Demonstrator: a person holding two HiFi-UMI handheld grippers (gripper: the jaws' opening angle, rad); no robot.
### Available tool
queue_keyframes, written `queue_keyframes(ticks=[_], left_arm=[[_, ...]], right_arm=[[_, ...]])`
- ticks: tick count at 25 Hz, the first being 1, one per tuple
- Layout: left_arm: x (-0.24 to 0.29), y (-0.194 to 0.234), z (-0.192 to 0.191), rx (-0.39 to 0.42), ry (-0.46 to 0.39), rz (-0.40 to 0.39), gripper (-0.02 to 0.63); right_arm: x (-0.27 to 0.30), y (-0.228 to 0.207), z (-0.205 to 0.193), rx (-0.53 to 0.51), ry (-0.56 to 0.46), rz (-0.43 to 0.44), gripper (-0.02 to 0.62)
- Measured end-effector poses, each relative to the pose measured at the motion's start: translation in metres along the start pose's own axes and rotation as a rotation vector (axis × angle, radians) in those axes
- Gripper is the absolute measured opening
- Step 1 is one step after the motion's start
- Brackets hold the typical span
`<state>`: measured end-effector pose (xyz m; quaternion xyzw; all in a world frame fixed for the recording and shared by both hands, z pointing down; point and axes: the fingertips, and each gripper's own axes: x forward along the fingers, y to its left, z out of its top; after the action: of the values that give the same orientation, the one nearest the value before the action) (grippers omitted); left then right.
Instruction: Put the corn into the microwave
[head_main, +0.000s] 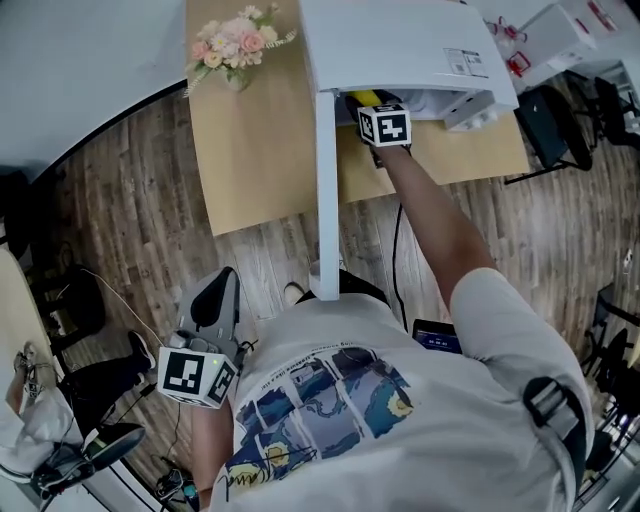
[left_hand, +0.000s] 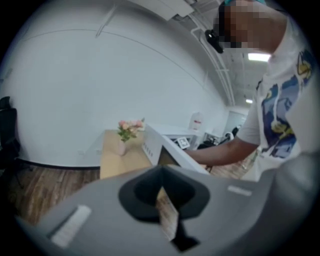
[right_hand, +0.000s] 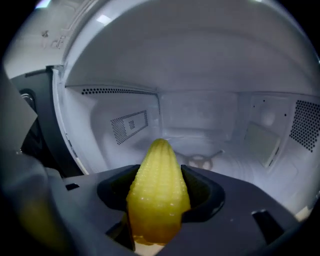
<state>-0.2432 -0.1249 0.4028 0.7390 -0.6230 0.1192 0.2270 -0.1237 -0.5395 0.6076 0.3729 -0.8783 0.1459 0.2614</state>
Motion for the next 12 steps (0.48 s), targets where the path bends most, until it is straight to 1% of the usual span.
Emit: queue_keyframes(ticks=[3, 8, 12], left_arm=[[0.0, 0.001, -0.004, -0.004, 0.015, 0.032, 0.009], [-0.004, 0.007, -0.011, -0.038, 0.025, 0.092, 0.009], [-0.008, 0.01, -0.013, -0.054, 0.023, 0.113, 0.009]], right_arm=[[0.017, -0.001, 0.001, -0.022, 0.006, -0.008, 0.253], [0.037, 0.002, 0.0, -0.062, 0.027, -0.014, 0.253], [0.04, 0.01, -0.001, -0.098, 0.066, -0.023, 0.253]])
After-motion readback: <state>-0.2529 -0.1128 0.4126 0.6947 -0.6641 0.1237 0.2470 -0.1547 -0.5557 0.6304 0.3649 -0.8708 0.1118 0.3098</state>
